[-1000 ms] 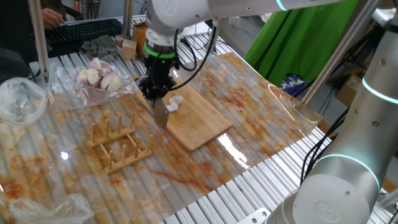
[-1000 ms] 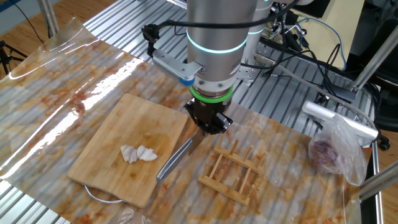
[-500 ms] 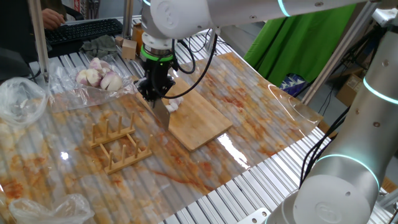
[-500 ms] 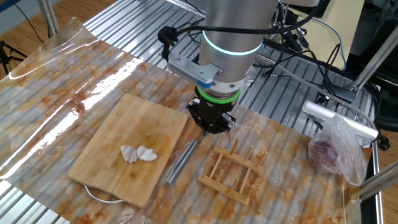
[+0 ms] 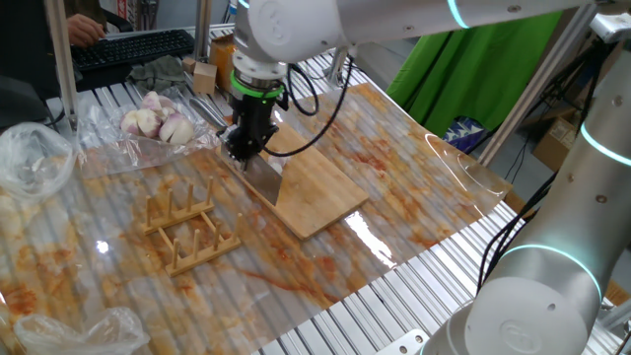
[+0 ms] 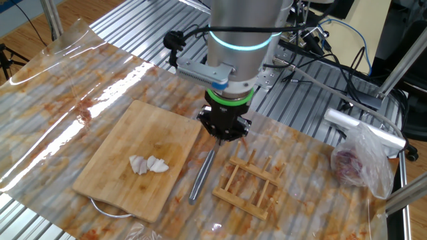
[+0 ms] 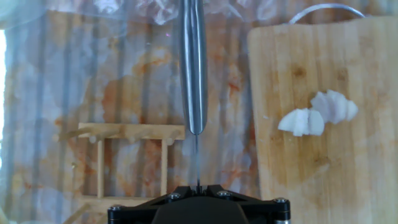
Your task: Chop the onions
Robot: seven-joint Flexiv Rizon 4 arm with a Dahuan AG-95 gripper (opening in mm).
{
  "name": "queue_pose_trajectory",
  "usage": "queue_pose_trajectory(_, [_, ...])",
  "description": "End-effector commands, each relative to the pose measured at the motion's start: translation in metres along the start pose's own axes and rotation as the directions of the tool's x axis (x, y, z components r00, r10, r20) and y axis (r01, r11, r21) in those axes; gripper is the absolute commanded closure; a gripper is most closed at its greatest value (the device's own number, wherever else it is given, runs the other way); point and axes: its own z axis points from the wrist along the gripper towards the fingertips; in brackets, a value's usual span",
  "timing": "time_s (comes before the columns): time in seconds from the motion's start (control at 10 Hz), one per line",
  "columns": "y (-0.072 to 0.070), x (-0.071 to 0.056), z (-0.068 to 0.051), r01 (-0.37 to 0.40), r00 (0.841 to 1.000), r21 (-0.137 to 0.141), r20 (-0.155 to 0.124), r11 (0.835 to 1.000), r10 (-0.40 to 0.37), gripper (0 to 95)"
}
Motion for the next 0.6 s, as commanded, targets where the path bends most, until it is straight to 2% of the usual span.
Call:
queue_pose_trajectory(0.1, [0.001,-0.002,0.0,-0.051,0.999,0.001,-0.01,0.999,0.051,95.0])
queue_pose_trajectory(0.2, [0.001,-0.002,0.0,-0.059,0.998,0.001,-0.011,0.998,0.059,95.0])
queue_pose_trajectory(0.4, [0.024,-0.002,0.0,-0.085,0.996,0.008,-0.006,0.996,0.085,95.0])
queue_pose_trajectory(0.5, [0.028,-0.001,0.001,-0.088,0.996,0.008,-0.006,0.996,0.088,95.0])
queue_pose_trajectory(0.6, [0.042,0.0,0.001,-0.103,0.995,0.006,-0.006,0.995,0.103,95.0])
